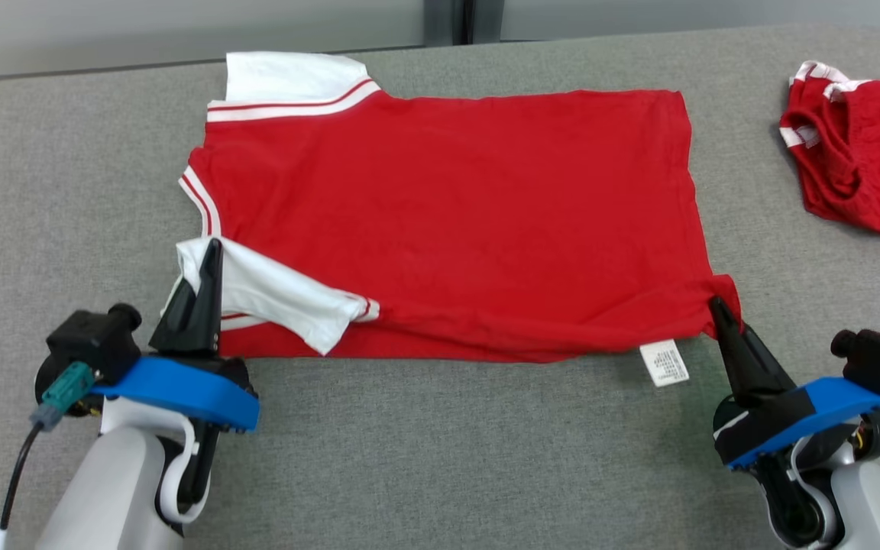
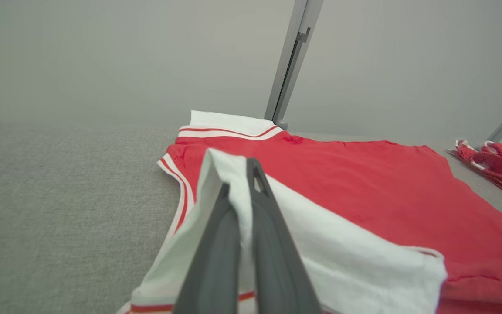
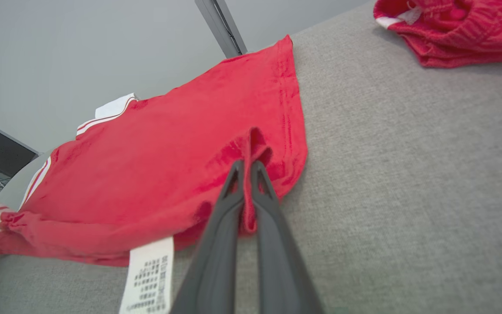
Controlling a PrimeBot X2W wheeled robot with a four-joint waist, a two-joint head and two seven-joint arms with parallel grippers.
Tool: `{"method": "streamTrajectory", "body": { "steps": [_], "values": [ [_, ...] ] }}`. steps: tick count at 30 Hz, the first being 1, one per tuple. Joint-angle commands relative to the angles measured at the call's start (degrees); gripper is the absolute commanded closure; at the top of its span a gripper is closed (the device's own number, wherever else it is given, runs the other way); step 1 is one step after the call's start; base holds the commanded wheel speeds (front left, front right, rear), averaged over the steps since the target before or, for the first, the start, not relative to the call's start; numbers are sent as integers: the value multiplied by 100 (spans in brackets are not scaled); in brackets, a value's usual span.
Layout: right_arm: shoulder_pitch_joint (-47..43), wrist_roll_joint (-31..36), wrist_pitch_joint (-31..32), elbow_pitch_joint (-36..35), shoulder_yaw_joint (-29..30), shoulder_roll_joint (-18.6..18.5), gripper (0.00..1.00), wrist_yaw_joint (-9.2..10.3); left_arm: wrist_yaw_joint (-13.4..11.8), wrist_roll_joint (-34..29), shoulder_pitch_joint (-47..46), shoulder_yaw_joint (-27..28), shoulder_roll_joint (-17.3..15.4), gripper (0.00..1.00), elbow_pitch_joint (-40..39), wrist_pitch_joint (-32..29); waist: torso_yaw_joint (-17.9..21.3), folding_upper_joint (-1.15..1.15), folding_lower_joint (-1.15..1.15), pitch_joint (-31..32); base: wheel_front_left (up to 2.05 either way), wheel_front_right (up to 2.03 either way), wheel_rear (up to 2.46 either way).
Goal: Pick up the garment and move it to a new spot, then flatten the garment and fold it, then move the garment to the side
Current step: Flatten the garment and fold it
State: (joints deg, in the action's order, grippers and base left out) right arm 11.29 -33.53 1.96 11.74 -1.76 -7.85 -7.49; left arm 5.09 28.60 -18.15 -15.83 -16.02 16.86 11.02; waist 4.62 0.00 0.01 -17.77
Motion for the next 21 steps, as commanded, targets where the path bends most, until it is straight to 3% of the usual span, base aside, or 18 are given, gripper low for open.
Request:
{"method": "streamTrajectory", "body": {
  "steps": [1,8,9,10,11,12,13,21],
  "values": [
    [159,-1,-17,86,-12,-52,100,-1,41,-11,-208,-40,16,100,118,53,-25,0,-1,-54,0,0,0],
    [652,-85,-38,456,-107,-107,100,-1,119,13,-678,-111,48,100,670,173,-25,0,-1,-196,0,0,0],
    [710,-80,-67,500,-119,-122,78,-1,130,17,-726,-125,61,100,737,180,-25,0,-1,-205,0,0,0],
    [765,-70,-104,539,-123,-138,11,-1,132,22,-773,-136,78,100,820,187,-27,0,-1,-210,0,0,0],
    [796,-73,-136,583,-135,-145,0,-1,135,-1,-829,-146,82,64,884,215,-29,0,-1,-212,0,0,0],
    [819,-52,-197,613,-149,-162,0,-1,138,-18,-878,-149,98,26,931,243,-33,0,-1,-213,0,0,0],
    [846,-15,-271,632,-165,-185,0,-1,140,-28,-913,-162,121,0,994,263,-39,0,-1,-209,0,0,0],
    [510,154,-628,718,-190,-417,0,-1,131,-42,-684,-20,198,0,1145,400,-115,0,-1,22,0,0,0]
  ]
}}
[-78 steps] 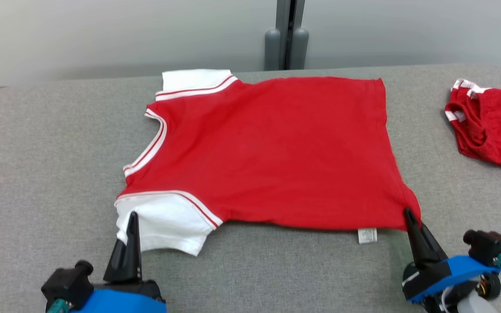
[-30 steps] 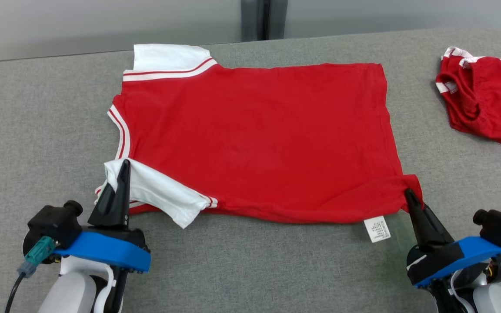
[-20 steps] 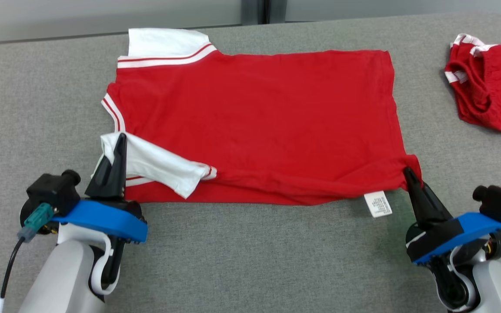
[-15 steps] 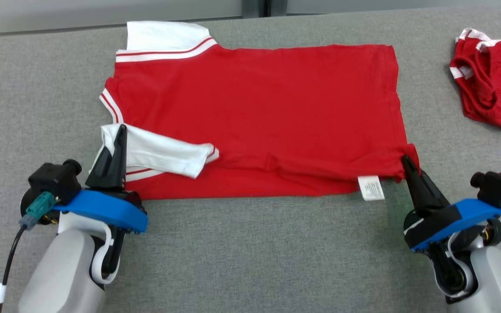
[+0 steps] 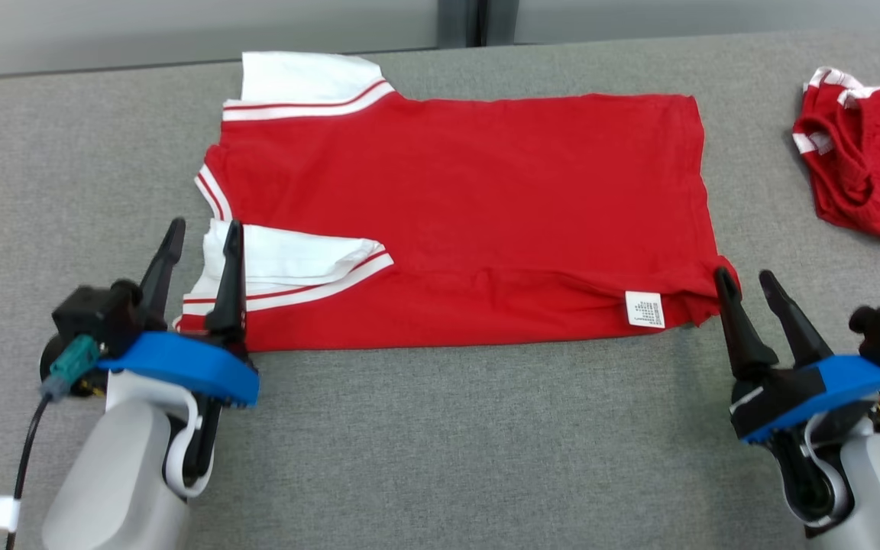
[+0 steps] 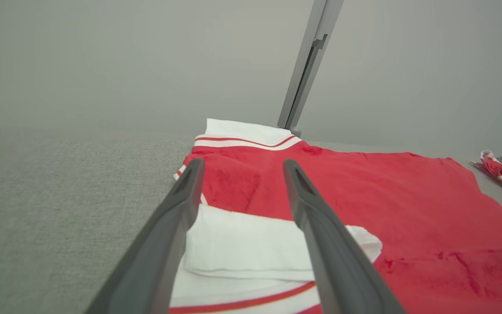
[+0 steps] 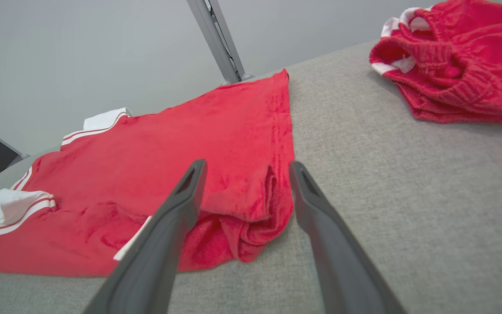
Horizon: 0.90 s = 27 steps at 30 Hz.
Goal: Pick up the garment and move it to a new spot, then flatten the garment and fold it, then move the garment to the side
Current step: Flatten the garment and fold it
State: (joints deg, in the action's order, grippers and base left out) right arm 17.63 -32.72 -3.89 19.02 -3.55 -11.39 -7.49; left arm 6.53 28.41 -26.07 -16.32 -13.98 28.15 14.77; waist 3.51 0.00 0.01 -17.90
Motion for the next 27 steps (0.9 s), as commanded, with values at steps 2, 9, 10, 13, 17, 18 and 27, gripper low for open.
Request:
{"method": "streamTrajectory", "body": {
  "steps": [2,9,10,13,17,18,27],
  "values": [
    [-241,128,-54,-20,10,-142,0,-1,-37,-27,251,75,-10,0,12,39,-26,0,-1,107,0,0,0],
    [-509,359,30,26,-9,-196,0,-1,-103,-2,924,244,-23,0,-71,44,-85,0,-1,263,0,0,0],
    [-501,373,26,67,-15,-176,0,-1,-97,-16,996,249,-29,0,-51,44,-95,0,-1,268,0,0,0],
    [-412,469,44,206,-125,-153,0,-1,-85,-53,1128,187,-17,0,47,45,-131,0,-1,245,0,0,0],
    [-289,565,10,400,-216,-140,0,-1,-51,-24,1112,165,-25,0,209,45,-158,0,-1,200,0,0,0],
    [-176,618,-24,558,-257,-127,0,-1,-41,4,1021,144,-13,0,332,46,-169,0,-1,172,0,0,0],
    [318,866,-194,1213,-522,-188,0,-1,34,23,682,12,80,0,812,46,-165,0,-1,62,0,0,0]
  ]
}}
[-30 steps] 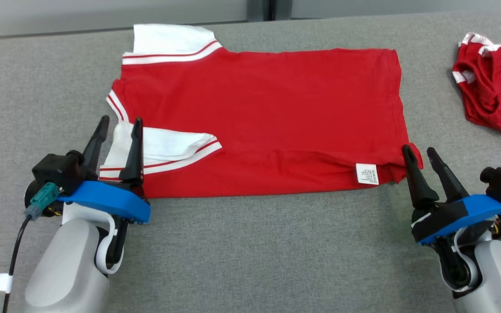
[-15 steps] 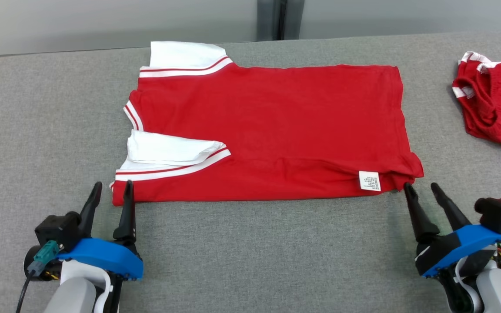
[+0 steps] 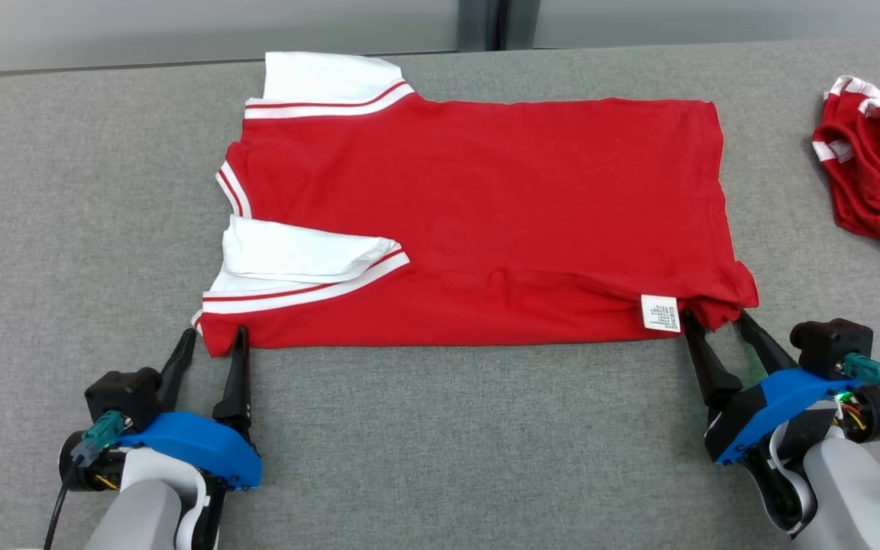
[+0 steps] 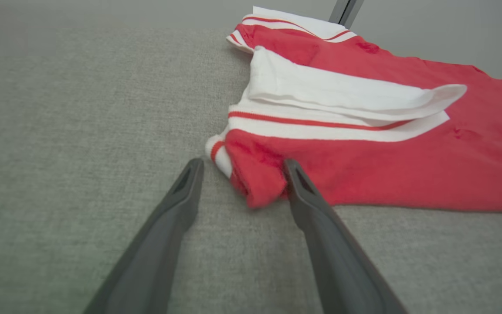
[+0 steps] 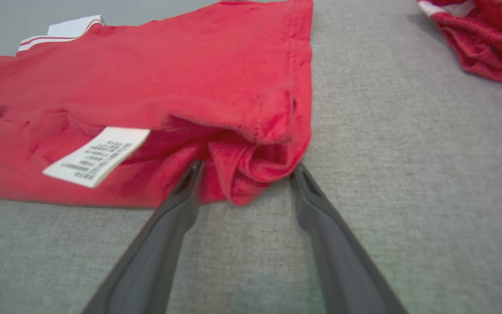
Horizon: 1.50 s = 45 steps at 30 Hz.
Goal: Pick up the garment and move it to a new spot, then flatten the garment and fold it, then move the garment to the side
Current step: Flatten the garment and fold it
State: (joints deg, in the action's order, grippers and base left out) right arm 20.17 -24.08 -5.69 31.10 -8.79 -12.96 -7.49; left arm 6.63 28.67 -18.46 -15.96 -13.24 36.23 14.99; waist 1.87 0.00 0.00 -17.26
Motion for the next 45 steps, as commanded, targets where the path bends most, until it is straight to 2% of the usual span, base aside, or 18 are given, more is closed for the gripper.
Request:
{"method": "streamTrajectory", "body": {
  "steps": [1,2,3,4,5,6,11,18,26,32,33,34,39,45],
  "values": [
    [115,43,-52,87,-33,-43,0,-1,33,-3,-114,-51,14,0,71,24,-3,0,0,-12,0,0,0],
    [165,60,-97,157,-54,-42,35,-1,42,0,-153,-65,25,0,133,23,-5,0,0,-20,0,0,0],
    [205,72,-135,231,-75,-43,71,-1,42,18,-182,-77,46,7,188,17,-6,0,0,-24,0,0,0],
    [233,79,-181,294,-96,-46,100,-1,53,32,-203,-89,62,51,239,17,-6,0,0,-24,0,0,0],
    [260,63,-240,348,-104,-46,100,-1,58,43,-220,-101,78,64,285,16,-7,0,0,-17,0,0,0],
    [291,31,-281,398,-107,-53,100,-1,57,60,-242,-99,94,100,312,17,-7,0,0,-12,0,0,0],
    [224,-186,-437,456,-125,-133,100,-1,86,88,-220,-29,136,100,211,20,-31,0,0,130,0,0,0],
    [-388,-579,-341,11,-225,-301,100,-1,80,88,386,150,163,100,-319,20,-98,0,0,525,0,0,0],
    [-1718,-872,292,-1134,35,-503,100,0,-108,69,1609,353,303,100,-1213,20,-179,0,0,793,0,0,0],
    [-2332,-765,753,-1692,415,-356,100,-1,-192,97,2049,285,358,100,-1501,-30,-197,0,0,830,0,0,0],
    [-2377,-654,798,-1794,535,-292,0,0,-216,59,2025,290,333,60,-1536,-36,-196,0,0,848,0,0,0],
    [-2390,-572,797,-1837,604,-256,0,0,-227,52,1996,311,326,0,-1543,-28,-195,0,0,856,0,0,0],
    [-2227,-342,650,-2007,940,-70,0,-1,-299,-95,1832,370,331,0,-1637,10,-157,0,0,894,0,0,0],
    [-1933,-29,285,-2180,1015,143,0,-1,-310,-361,1596,588,266,0,-1891,23,-91,0,0,957,0,0,0]
  ]
}}
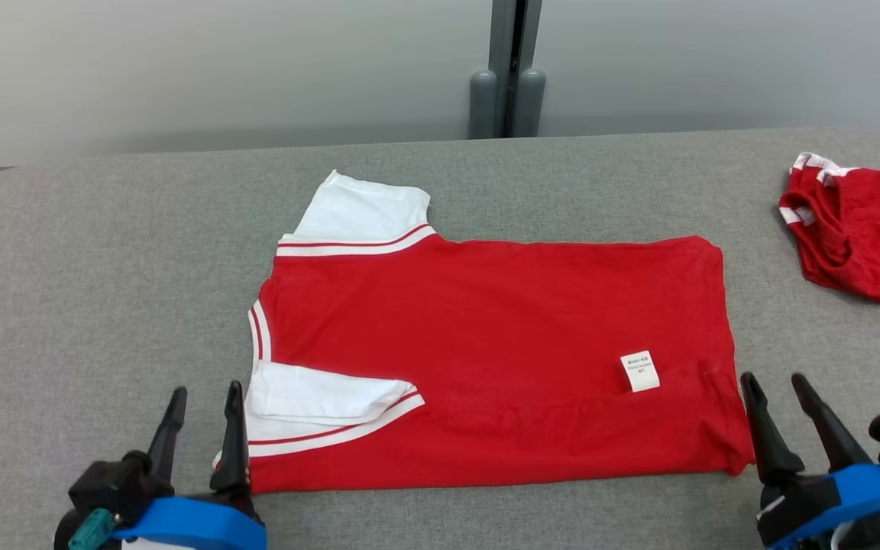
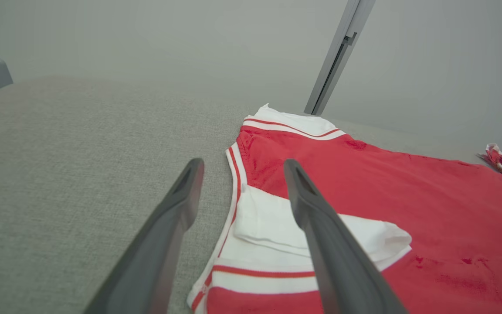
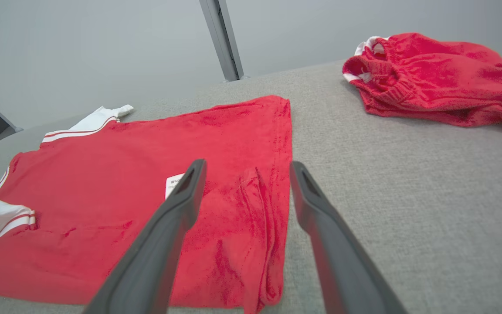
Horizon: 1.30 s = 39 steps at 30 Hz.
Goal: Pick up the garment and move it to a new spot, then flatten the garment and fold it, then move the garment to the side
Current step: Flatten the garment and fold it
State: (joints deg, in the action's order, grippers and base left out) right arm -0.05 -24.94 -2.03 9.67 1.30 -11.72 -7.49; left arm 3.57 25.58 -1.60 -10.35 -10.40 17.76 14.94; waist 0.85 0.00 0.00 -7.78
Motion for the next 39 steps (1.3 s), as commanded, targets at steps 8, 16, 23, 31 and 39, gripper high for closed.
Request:
{"method": "streamTrajectory", "body": {
  "steps": [8,16,23,31,39],
  "values": [
    [509,386,-561,-155,-280,314,0,-1,55,-432,-413,366,53,0,-308,29,66,0,0,110,0,0,0],
    [572,533,-800,-13,-314,504,0,-1,74,-705,-548,654,235,0,-278,30,55,0,0,340,0,0,0],
    [459,624,-829,5,-214,603,0,-1,138,-881,-378,752,252,0,-220,30,44,0,0,473,0,0,0],
    [263,742,-776,-167,-34,707,0,-1,158,-1033,-243,905,279,0,-245,30,4,0,0,576,0,0,0],
    [162,1008,-676,-379,-55,748,0,-1,146,-1170,-238,988,319,0,-264,30,-4,0,0,619,0,0,0]
  ]
}}
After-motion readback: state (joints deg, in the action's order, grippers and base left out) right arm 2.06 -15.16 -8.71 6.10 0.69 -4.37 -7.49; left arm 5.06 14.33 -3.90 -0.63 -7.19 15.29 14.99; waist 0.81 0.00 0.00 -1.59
